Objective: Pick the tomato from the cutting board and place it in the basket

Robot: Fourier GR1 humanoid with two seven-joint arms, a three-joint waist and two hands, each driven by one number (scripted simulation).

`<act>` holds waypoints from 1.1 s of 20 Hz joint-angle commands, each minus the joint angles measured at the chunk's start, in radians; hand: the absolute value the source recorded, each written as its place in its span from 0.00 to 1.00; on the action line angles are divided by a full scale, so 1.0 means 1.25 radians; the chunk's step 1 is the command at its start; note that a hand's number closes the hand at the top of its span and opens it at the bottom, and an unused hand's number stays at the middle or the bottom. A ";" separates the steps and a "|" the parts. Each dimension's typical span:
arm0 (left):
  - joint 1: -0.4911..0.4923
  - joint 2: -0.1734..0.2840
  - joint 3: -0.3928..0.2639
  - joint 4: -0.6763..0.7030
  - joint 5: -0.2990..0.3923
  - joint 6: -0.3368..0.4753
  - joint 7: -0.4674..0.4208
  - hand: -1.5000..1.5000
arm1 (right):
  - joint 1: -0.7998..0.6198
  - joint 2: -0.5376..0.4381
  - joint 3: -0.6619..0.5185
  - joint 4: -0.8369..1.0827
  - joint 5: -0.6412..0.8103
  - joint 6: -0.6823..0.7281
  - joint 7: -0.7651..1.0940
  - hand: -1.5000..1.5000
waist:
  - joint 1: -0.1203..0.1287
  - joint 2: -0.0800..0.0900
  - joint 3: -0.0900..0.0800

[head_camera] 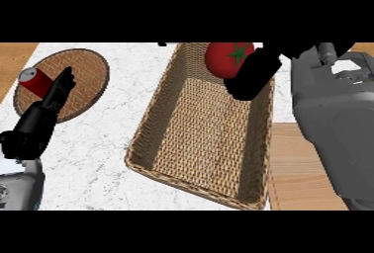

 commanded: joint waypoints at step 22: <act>-0.034 -0.010 0.014 0.007 -0.012 0.006 0.035 0.50 | 0.030 0.067 -0.351 -0.096 0.054 -0.312 0.065 0.00 | -0.009 0.001 0.002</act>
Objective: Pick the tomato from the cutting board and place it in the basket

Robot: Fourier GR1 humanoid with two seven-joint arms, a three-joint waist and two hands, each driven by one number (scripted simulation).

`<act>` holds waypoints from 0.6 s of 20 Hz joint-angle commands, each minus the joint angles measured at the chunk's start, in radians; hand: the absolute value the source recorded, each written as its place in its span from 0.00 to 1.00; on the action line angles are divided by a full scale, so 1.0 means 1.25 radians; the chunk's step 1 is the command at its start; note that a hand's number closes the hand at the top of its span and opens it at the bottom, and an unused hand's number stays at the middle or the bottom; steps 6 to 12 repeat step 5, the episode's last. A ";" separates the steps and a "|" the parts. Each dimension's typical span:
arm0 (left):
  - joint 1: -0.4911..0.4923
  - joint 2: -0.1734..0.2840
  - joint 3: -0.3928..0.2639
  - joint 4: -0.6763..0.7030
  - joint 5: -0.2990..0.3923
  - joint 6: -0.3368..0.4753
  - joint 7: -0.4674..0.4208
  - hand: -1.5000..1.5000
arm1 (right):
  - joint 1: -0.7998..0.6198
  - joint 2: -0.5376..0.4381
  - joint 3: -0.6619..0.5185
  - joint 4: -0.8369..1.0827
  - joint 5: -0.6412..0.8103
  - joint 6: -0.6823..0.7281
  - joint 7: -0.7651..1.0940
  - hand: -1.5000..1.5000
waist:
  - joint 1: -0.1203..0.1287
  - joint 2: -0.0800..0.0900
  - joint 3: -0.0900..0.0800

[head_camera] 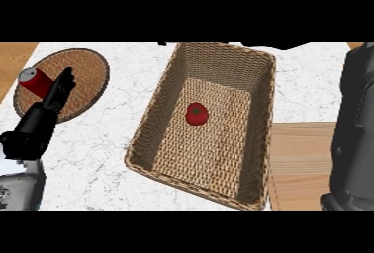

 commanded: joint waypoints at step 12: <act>0.035 -0.024 -0.010 0.029 -0.018 0.013 -0.063 0.50 | 0.114 -0.103 -0.187 -0.073 -0.032 -0.065 -0.028 0.00 | -0.005 0.001 0.000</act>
